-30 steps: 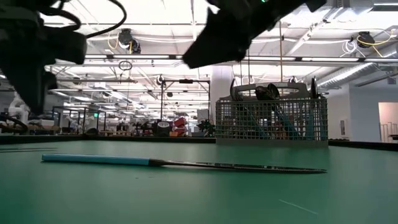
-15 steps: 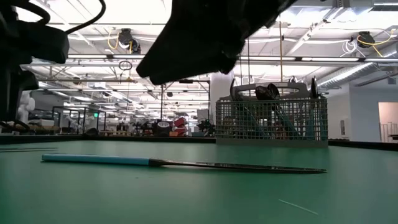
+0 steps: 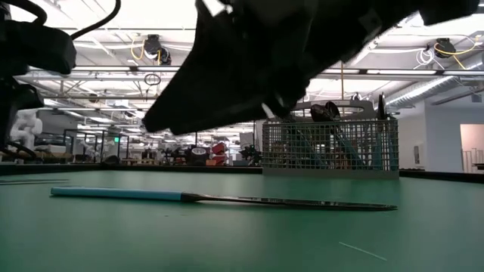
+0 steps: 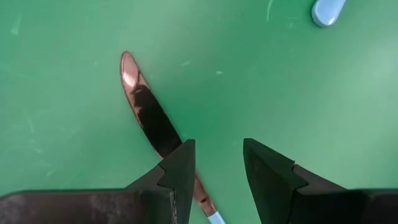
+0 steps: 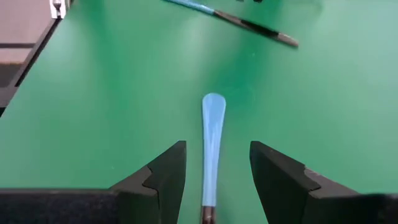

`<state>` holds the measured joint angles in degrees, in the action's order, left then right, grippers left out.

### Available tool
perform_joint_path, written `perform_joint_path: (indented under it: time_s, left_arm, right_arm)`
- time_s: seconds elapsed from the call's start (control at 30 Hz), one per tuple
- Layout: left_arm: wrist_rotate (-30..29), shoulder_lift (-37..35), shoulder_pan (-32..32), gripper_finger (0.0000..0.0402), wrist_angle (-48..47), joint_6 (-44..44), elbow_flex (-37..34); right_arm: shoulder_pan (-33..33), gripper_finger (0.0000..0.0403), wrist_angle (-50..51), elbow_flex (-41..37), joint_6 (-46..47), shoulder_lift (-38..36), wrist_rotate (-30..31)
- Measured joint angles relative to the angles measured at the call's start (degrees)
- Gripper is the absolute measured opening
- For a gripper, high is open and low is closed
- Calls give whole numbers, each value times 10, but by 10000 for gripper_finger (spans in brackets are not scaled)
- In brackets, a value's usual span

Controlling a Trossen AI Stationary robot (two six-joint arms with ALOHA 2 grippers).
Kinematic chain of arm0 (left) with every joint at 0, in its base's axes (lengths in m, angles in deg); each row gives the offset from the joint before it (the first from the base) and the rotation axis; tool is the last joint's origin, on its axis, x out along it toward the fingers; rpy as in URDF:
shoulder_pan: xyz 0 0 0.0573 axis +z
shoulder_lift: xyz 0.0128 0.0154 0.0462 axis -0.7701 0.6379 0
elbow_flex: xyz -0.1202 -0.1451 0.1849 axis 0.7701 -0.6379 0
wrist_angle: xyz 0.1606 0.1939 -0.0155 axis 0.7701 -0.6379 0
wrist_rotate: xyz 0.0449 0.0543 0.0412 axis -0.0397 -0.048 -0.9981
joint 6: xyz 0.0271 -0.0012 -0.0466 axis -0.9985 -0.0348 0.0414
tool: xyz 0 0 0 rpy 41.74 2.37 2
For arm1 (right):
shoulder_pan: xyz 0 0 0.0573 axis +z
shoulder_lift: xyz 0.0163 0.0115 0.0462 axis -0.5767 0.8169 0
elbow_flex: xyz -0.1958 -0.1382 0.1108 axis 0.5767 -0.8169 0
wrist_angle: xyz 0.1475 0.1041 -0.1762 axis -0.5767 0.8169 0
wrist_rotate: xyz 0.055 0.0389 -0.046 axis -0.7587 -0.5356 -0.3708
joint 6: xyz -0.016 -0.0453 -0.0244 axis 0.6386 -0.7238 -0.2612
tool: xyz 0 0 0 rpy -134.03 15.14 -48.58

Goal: Sort silverware
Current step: Put the blue table knife into the silverware basket

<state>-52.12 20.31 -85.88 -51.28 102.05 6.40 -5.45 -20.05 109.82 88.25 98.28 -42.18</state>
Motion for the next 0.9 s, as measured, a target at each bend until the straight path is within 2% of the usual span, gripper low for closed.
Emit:
perform_joint_path:
  time_s: [0.57,0.9]
  left_arm:
    - [-8,0,-14,136,0,-26,0]
    - [-10,0,-14,136,0,-26,0]
  right_arm:
    - [4,164,-8,0,83,37,4]
    - [10,120,17,0,94,43,1]
